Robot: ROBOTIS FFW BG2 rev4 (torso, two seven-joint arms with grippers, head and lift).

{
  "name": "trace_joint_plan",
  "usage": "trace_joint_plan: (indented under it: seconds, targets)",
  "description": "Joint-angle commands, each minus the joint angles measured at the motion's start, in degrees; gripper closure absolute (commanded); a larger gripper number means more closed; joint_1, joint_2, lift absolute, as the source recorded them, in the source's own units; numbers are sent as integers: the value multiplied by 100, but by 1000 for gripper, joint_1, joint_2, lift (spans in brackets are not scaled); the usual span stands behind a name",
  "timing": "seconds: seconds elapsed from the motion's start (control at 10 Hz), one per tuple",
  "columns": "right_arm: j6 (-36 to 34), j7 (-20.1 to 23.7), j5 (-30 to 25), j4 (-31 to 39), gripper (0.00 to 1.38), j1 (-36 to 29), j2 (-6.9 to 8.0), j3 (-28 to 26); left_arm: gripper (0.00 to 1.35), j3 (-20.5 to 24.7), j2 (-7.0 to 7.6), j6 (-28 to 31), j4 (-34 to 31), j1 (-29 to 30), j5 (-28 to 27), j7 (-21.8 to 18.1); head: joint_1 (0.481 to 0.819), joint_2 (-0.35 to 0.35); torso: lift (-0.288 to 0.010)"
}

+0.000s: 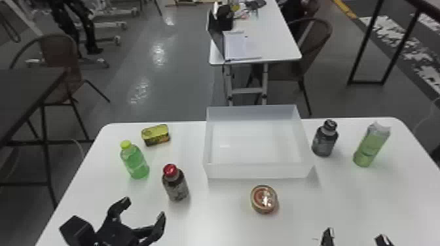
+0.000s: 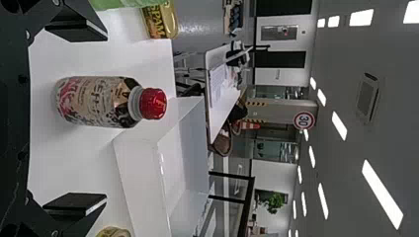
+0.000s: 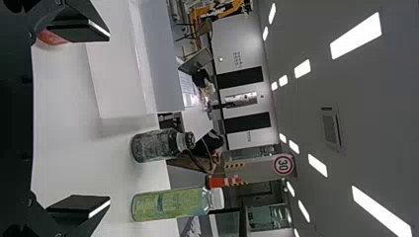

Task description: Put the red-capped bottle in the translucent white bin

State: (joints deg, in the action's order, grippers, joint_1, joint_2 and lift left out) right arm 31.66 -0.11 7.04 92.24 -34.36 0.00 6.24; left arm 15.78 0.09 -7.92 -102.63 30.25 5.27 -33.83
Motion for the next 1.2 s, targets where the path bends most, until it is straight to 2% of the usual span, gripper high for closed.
trace_joint_plan:
  seconds: [0.0,0.6,0.9,1.1]
  targets:
    - [-1,-6,-1,-4,125,0,5,0,147,4,-24,9,6,-11,0,-1,695,117,-37]
    - [-37,-6,-10,-4,125,0,5,0,147,4,-24,27,50,-20,35,-10,695,119,-37]
    - [-54,-6,-1,-22,125,35,5,0,147,48,-24,89,305,-266,26,-63,695,121,-37]
    - [-54,2,8,-48,125,97,5,18,147,39,141,132,736,-670,26,-133,695,121,-37]
